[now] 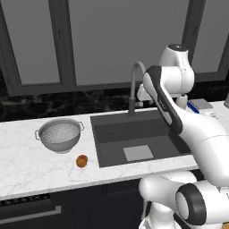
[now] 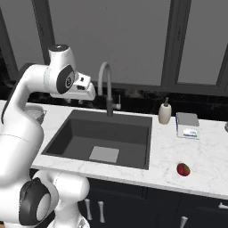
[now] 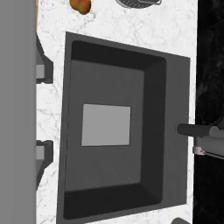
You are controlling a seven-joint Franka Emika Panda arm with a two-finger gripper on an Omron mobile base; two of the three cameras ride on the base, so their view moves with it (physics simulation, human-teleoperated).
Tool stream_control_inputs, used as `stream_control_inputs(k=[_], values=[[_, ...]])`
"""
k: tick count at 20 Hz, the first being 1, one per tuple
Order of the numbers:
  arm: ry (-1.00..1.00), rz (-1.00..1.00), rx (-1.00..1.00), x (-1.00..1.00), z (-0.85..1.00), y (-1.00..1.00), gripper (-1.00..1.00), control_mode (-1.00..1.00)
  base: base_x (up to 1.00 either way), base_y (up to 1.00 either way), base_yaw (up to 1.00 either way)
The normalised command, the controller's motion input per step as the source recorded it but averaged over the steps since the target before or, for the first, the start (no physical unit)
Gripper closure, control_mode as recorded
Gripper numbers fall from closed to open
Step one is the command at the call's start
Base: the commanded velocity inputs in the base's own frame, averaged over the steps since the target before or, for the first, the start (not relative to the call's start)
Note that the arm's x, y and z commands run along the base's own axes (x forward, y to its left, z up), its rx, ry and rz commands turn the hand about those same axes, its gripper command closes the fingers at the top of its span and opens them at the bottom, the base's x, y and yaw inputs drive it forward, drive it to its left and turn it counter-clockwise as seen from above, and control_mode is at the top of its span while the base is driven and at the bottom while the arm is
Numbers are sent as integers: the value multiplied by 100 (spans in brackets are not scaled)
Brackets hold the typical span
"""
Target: Put the colander in the sink, put the peach, mango in the colander, and turn on the sink faucet and pour water over the colander.
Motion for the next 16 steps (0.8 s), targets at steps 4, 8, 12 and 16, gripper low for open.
stream_control_inputs(k=[4, 8, 12, 16], values=[[0, 0, 0, -18, -1, 0, -100, -100, 0, 0, 0], [0, 0, 0, -41, -7, 0, -100, -100, 0, 0, 0], [0, 0, 0, -37, -12, 0, -100, -100, 0, 0, 0], [0, 0, 0, -34, -20, 7, -100, -100, 0, 0, 0]])
